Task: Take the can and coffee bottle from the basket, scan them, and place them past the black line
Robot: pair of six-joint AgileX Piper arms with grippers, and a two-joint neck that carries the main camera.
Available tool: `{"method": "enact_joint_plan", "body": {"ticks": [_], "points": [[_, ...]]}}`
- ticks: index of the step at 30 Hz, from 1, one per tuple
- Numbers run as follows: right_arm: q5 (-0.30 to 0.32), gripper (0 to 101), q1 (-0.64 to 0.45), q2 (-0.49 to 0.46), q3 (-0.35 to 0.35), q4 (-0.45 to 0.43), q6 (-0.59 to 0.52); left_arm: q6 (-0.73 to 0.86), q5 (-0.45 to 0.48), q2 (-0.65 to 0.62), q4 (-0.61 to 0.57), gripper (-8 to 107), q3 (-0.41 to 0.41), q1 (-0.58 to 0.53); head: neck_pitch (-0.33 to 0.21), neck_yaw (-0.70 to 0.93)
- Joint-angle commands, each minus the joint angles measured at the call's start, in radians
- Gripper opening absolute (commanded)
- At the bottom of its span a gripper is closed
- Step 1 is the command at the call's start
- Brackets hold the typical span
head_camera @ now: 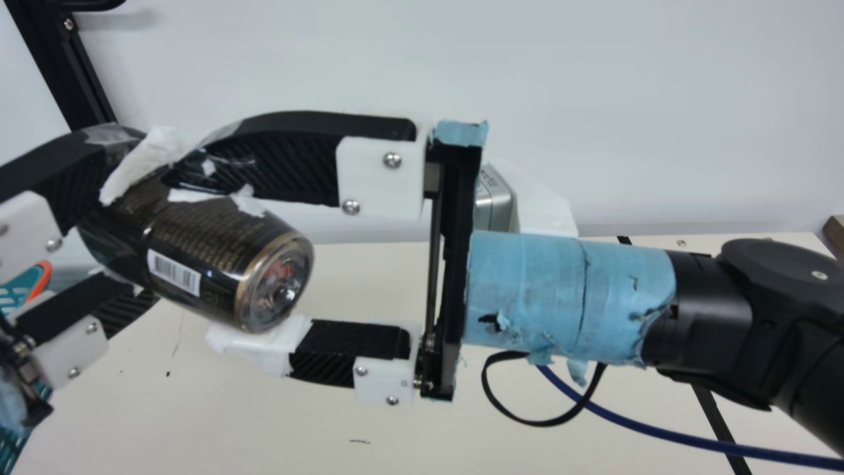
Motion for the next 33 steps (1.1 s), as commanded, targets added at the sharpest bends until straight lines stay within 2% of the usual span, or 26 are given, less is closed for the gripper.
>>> {"method": "enact_joint_plan", "body": {"ticks": [1, 14, 25, 33], "points": [[-0.006, 101, 0.007, 0.005, 0.002, 0.01, 0.001, 0.0, 0.0, 0.0, 0.0, 10, 0.0, 0.0, -0.016, -0.01], [-0.05, 101, 0.048, 0.04, 0.066, 0.01, -0.016, 0.0, 0.002, 0.0, 0.0, 10, 0.0, 0.0, -0.016, -0.01], [-0.052, 101, 0.025, 0.018, 0.031, 0.01, 0.028, 0.0, 0.002, 0.0, 0.0, 10, 0.0, 0.0, -0.016, -0.01], [-0.055, 101, 0.025, 0.014, 0.033, 0.009, 0.032, 0.0, 0.002, 0.0, 0.0, 10, 0.0, 0.0, -0.016, -0.01]]}}
